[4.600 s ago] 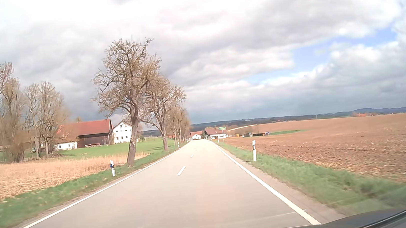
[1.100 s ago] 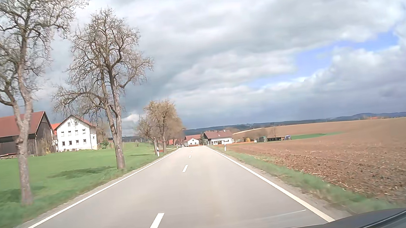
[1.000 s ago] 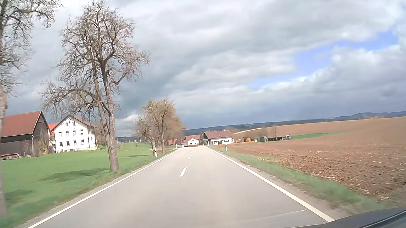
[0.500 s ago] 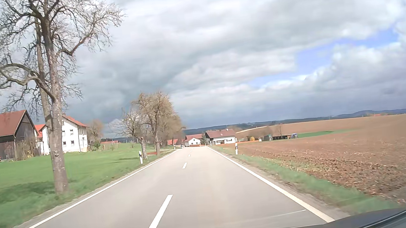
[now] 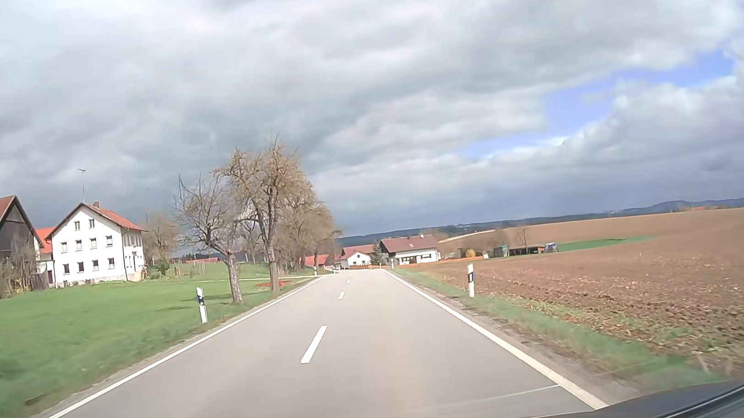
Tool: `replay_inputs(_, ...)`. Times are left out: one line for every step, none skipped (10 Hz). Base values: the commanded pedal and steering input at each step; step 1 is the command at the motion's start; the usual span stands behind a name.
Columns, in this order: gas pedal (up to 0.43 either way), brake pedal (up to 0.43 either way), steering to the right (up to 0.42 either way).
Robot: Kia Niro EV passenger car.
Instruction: Follow the waypoints while adhering to traffic rules and regulations
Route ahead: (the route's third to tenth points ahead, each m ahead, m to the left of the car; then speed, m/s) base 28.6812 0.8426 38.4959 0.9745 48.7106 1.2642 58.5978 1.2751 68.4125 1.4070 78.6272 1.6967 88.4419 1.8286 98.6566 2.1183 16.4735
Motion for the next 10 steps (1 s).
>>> replay_inputs(0.079, 0.0, -0.005)
replay_inputs(0.079, 0.0, -0.005)
replay_inputs(0.079, 0.0, -0.005)
replay_inputs(0.079, 0.0, -0.005)
replay_inputs(0.079, 0.0, -0.005)
replay_inputs(0.079, 0.0, -0.005)
replay_inputs(0.079, 0.0, -0.005)
replay_inputs(0.079, 0.0, -0.005)
replay_inputs(0.079, 0.0, -0.005)
replay_inputs(0.079, 0.0, -0.005)
